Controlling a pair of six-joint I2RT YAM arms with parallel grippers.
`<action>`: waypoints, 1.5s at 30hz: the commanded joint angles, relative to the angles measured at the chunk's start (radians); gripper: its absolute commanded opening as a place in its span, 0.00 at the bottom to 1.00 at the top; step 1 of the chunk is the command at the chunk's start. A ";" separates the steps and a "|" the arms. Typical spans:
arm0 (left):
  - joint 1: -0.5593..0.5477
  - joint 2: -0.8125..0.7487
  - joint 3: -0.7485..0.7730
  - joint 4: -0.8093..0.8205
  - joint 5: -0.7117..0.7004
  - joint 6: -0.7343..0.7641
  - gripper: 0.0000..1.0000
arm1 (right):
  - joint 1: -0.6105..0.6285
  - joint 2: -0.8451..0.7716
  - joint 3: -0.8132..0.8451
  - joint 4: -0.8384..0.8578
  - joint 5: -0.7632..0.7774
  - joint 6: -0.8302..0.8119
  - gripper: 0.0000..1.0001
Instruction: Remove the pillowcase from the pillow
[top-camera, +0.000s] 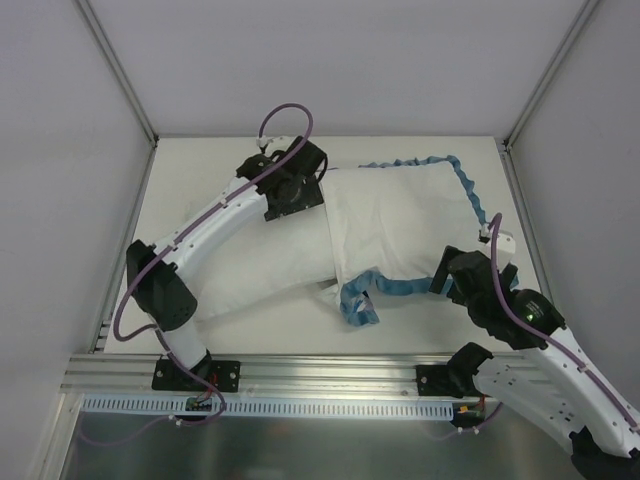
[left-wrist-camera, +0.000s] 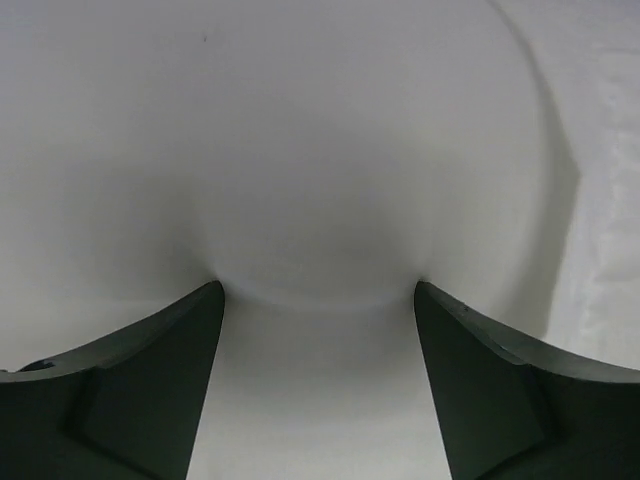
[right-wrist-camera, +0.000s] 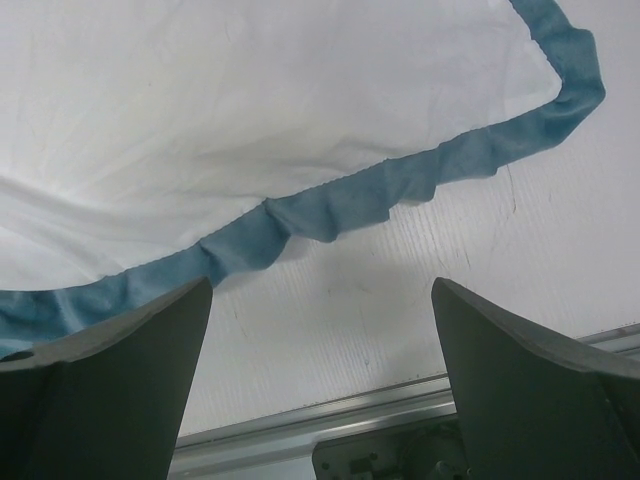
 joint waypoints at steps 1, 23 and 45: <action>0.010 0.092 -0.041 -0.011 0.021 -0.137 0.75 | -0.005 -0.020 0.008 -0.037 -0.004 -0.014 0.96; 0.120 -0.304 -0.572 0.474 0.598 0.229 0.00 | 0.119 0.401 0.350 0.218 -0.161 -0.230 0.96; 0.146 -0.368 -0.635 0.526 0.735 0.203 0.00 | 0.096 1.169 0.962 0.212 -0.173 -0.275 0.56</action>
